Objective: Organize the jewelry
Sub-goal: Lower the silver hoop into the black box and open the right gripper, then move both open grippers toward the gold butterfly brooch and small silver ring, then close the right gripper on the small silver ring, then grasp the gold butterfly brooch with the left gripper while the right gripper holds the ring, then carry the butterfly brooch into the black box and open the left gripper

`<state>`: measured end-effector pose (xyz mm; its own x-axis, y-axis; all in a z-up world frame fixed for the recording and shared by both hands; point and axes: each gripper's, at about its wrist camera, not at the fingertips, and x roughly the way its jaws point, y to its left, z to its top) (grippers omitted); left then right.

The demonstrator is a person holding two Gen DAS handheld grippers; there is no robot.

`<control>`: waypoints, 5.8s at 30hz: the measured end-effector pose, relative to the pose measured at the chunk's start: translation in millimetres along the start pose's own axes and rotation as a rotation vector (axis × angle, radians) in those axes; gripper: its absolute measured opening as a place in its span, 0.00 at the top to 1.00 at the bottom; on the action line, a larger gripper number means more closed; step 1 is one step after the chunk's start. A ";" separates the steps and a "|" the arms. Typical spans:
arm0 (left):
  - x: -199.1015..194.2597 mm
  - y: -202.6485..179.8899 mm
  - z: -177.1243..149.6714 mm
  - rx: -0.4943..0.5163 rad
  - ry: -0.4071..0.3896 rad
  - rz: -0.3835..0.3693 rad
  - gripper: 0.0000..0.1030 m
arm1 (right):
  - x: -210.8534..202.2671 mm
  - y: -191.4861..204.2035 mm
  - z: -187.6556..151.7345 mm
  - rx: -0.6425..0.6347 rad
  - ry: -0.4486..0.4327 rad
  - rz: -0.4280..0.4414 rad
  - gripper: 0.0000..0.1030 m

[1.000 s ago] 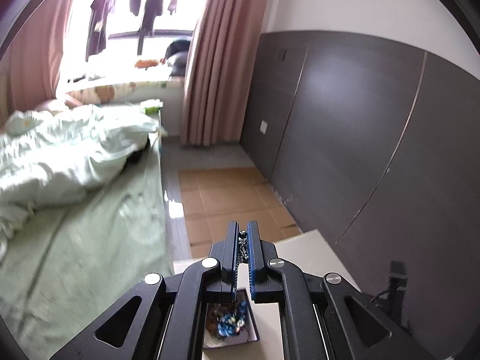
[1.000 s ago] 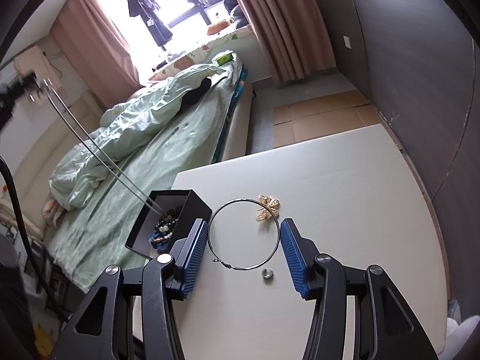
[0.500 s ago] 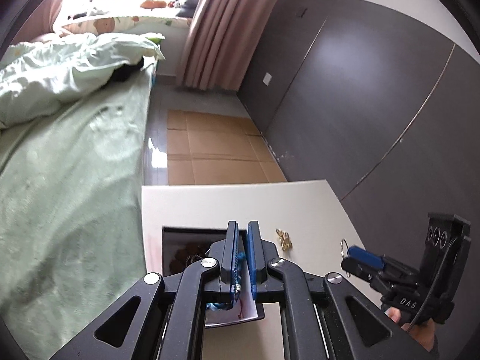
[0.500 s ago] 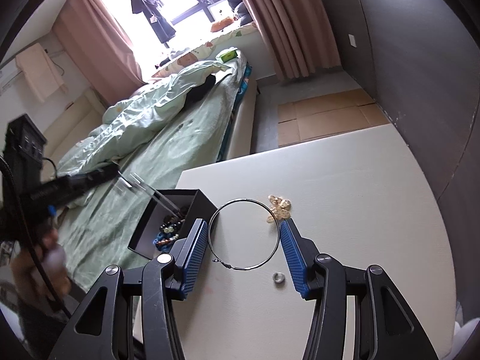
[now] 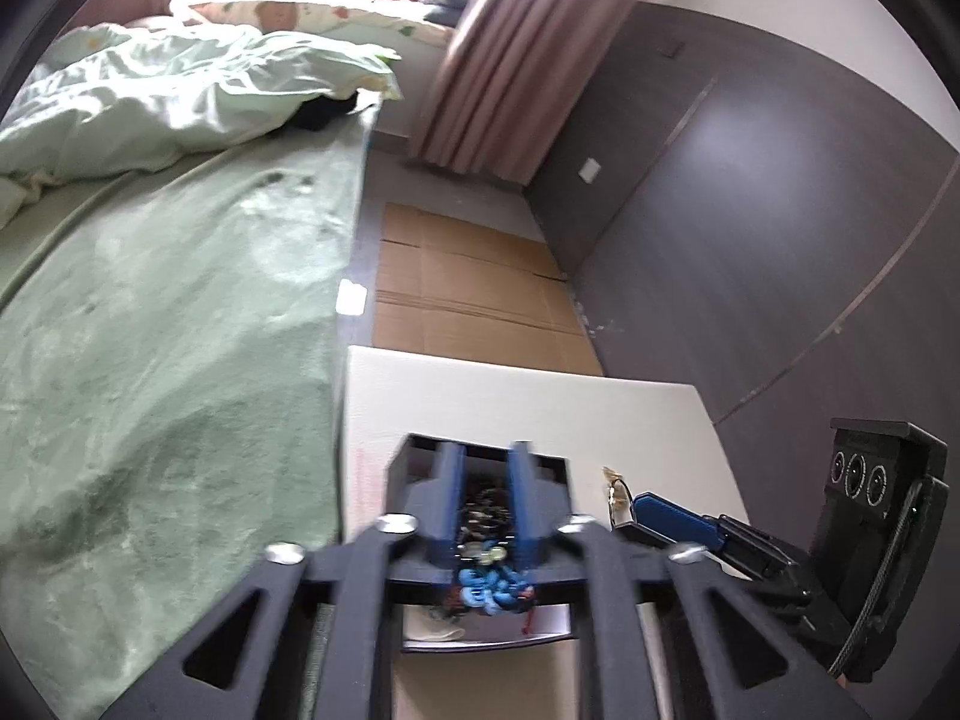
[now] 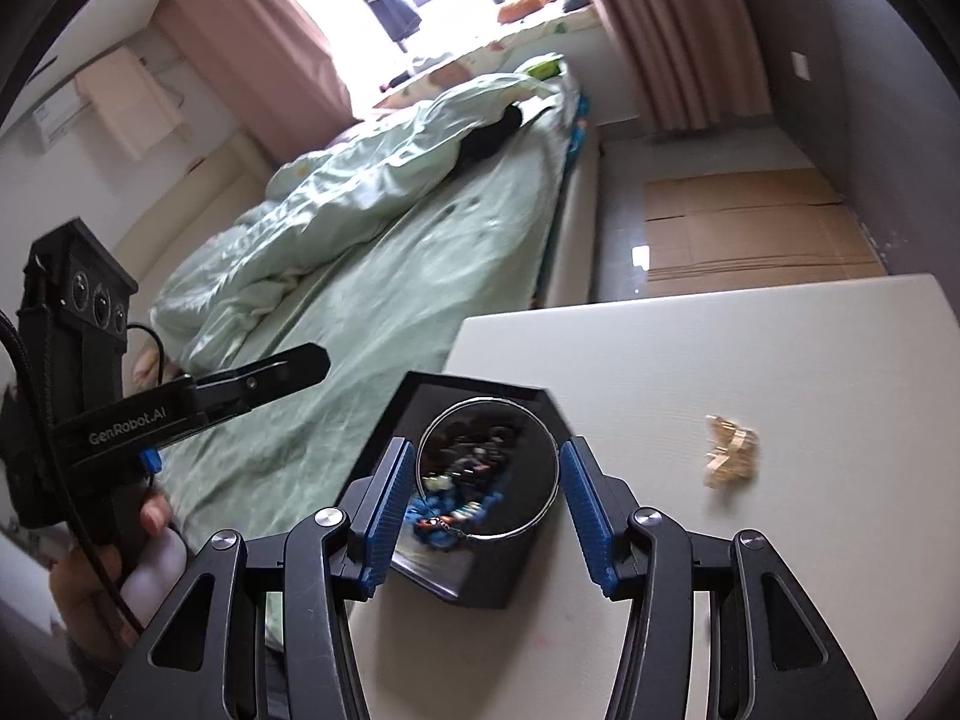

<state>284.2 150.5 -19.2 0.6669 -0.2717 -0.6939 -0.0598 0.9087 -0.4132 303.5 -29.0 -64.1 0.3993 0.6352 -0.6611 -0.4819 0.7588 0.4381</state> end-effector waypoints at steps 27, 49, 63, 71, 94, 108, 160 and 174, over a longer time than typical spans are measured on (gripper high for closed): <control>-1.0 -20.2 -1.1 0.041 -0.059 -0.067 0.05 | -50.7 -38.6 -2.7 0.102 -0.065 -0.075 0.16; 36.4 -98.3 -44.9 0.292 0.030 -0.079 0.07 | -115.4 -81.6 -37.5 0.059 -0.100 -0.300 0.00; 54.4 -98.9 -50.4 0.350 0.108 -0.033 0.47 | -85.5 -82.4 -62.3 -0.107 0.039 -0.270 0.34; 51.6 -84.5 -43.1 0.305 0.104 0.001 0.48 | -45.3 -65.2 -74.0 -0.190 0.161 -0.243 0.47; 39.1 -55.7 -31.6 0.209 0.091 0.005 0.48 | -2.7 -57.0 -72.3 -0.251 0.219 -0.323 0.85; 62.2 -94.5 -39.2 0.346 0.143 0.015 0.48 | -46.8 -73.0 -54.5 -0.122 0.098 -0.322 0.86; 180.2 -146.0 -40.1 0.341 0.346 0.099 0.87 | -117.2 -154.3 -44.1 0.180 -0.050 -0.243 0.86; 131.1 -153.6 -27.5 0.356 0.278 0.070 0.87 | -118.2 -141.5 -40.2 0.148 -0.067 -0.210 0.86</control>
<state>360.4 -33.4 -62.9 0.4428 -0.2364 -0.8649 0.1936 0.9671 -0.1652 293.1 -217.2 -72.5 0.5316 0.4656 -0.7076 -0.2651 0.8849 0.3831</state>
